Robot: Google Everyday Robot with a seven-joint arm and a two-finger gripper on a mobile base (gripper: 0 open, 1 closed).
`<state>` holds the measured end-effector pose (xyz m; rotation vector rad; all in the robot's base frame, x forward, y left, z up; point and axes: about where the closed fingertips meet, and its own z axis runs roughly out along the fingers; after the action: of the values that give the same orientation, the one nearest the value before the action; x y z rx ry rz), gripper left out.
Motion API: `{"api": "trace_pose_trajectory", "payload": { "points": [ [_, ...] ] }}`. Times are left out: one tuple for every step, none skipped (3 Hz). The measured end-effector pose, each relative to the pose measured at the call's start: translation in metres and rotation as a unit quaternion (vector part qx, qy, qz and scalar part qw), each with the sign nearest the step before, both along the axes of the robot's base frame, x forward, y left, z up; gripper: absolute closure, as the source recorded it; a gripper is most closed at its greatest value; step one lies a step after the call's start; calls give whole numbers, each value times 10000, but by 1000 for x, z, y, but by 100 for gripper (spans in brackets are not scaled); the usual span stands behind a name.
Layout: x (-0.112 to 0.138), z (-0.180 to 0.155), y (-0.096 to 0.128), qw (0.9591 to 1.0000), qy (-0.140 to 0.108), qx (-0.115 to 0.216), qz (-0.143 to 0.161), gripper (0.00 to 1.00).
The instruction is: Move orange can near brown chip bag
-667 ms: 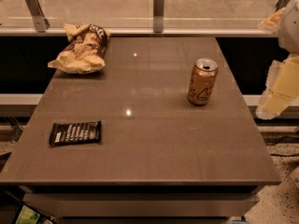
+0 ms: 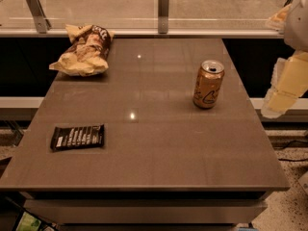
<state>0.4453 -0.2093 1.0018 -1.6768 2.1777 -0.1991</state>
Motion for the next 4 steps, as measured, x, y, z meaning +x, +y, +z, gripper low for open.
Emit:
{"api": "trace_pose_trajectory", "payload": {
  "points": [
    [1,10,-2,9999,-18,102,53,0],
    [6,6,-4,9989,-110,463,25,0],
    [15,2,-4,9944,-318,1004,-48,0],
    [15,2,-4,9944,-318,1004,-48,0]
  ]
}}
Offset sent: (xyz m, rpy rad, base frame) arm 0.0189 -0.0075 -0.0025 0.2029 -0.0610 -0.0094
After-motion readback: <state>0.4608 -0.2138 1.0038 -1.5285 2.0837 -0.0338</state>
